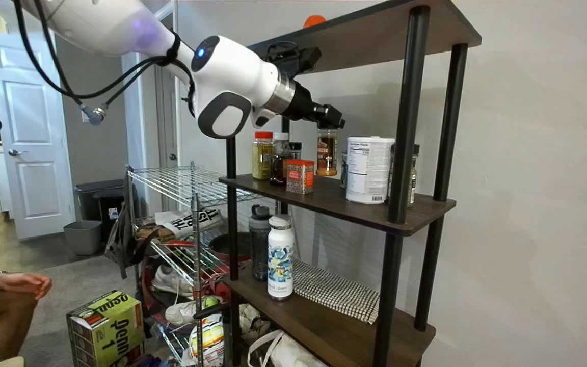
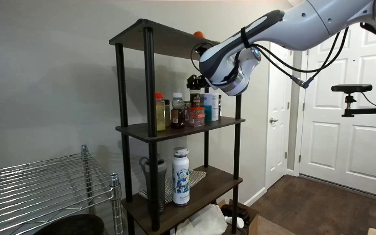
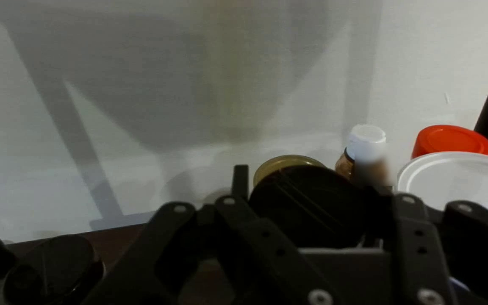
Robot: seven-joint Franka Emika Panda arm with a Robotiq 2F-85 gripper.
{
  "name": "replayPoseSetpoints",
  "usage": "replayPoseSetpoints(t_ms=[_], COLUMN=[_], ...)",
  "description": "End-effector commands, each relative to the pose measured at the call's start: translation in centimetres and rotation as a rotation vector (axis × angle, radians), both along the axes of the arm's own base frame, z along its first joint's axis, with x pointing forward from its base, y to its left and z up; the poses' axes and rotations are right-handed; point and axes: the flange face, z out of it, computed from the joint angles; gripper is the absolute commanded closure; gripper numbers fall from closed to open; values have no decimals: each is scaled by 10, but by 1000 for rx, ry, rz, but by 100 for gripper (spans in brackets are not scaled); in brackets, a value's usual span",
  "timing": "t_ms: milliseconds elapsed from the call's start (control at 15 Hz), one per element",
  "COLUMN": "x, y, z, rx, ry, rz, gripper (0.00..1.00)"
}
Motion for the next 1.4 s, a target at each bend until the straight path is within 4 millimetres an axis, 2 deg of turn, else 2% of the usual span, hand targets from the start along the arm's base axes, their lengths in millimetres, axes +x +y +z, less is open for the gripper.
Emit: replayPoseSetpoints(t_ms=[0,467,800,1333], x=[-17,-27,-35,-54], y=[-4,-8,-4,22], z=[17,25,19,-27], rx=[8,10,12,66], ry=[-24,-35,-21,71], rz=[-38,-61,-67,-97], gripper=[64,64,64,64])
